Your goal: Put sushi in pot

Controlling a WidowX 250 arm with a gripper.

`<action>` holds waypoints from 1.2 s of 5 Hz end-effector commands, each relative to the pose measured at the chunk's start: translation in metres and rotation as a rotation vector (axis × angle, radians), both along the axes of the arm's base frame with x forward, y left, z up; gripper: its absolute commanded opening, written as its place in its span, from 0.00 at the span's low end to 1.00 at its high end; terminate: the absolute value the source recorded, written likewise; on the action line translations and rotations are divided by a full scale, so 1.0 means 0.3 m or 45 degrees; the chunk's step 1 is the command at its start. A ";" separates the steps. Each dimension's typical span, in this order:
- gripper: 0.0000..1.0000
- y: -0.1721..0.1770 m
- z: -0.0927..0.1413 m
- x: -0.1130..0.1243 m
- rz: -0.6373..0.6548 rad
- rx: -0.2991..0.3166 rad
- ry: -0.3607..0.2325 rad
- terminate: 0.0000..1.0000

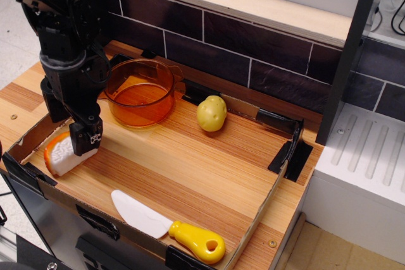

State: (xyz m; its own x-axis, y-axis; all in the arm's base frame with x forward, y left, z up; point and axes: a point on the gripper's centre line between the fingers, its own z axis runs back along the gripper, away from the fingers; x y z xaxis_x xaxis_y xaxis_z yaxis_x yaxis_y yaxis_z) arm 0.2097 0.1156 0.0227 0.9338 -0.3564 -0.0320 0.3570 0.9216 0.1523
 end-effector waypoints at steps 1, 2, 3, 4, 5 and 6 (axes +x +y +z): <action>1.00 0.009 0.005 0.018 -0.012 -0.018 -0.047 0.00; 1.00 0.009 -0.006 0.012 -0.008 -0.027 -0.064 0.00; 0.00 0.013 0.003 0.022 0.024 -0.040 -0.064 0.00; 0.00 0.005 0.060 0.038 0.023 -0.075 -0.097 0.00; 0.00 -0.023 0.210 0.099 0.134 -0.153 -0.172 0.00; 0.00 -0.050 0.292 0.203 0.255 -0.228 -0.188 0.00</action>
